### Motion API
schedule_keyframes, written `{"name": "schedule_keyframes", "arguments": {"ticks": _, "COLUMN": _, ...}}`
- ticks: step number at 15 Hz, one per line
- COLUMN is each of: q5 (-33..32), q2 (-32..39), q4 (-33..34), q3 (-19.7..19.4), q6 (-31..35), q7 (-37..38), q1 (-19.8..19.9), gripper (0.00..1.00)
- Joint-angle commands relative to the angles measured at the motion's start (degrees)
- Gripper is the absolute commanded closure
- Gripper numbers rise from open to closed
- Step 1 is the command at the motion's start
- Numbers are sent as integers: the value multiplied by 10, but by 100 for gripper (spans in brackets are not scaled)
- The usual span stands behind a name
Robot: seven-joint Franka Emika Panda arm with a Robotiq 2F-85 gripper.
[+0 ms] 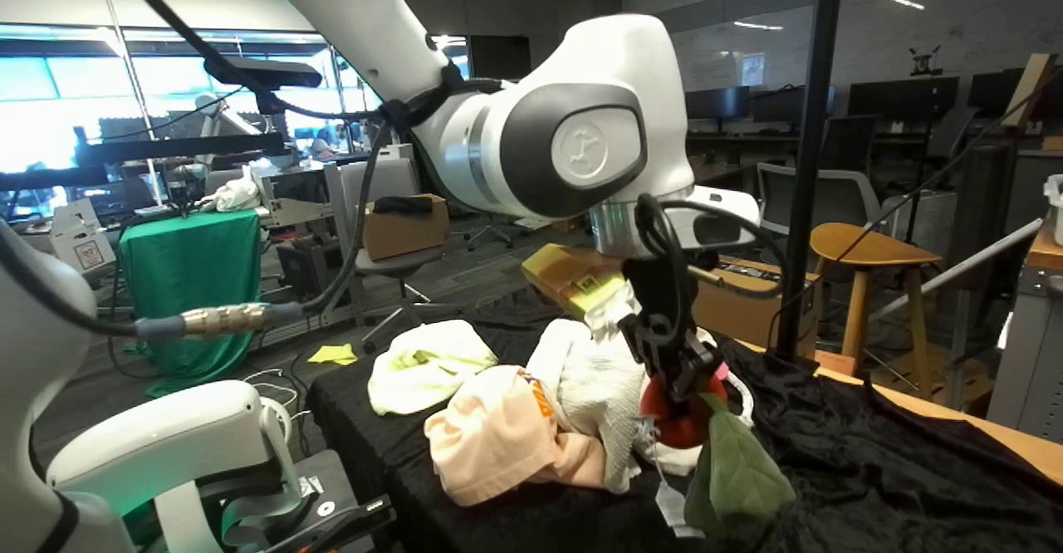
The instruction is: Pile the things on the table on the rope
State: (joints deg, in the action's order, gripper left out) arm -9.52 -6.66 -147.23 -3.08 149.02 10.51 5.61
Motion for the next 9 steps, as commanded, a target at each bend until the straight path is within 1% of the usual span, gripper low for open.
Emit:
{"name": "schedule_keyframes", "arguments": {"ticks": 1, "q5": -5, "q2": 7, "q4": 55, "q3": 22, "q6": -28, "q7": -38, "q1": -23, "gripper": 91}}
{"name": "schedule_keyframes", "arguments": {"ticks": 5, "q5": 19, "q2": 47, "q4": 109, "q3": 37, "q6": -23, "q7": -102, "q1": -51, "gripper": 91}}
{"name": "schedule_keyframes", "arguments": {"ticks": 9, "q5": 74, "q2": 108, "q4": 156, "q3": 40, "q6": -17, "q7": -189, "q1": -66, "gripper": 91}}
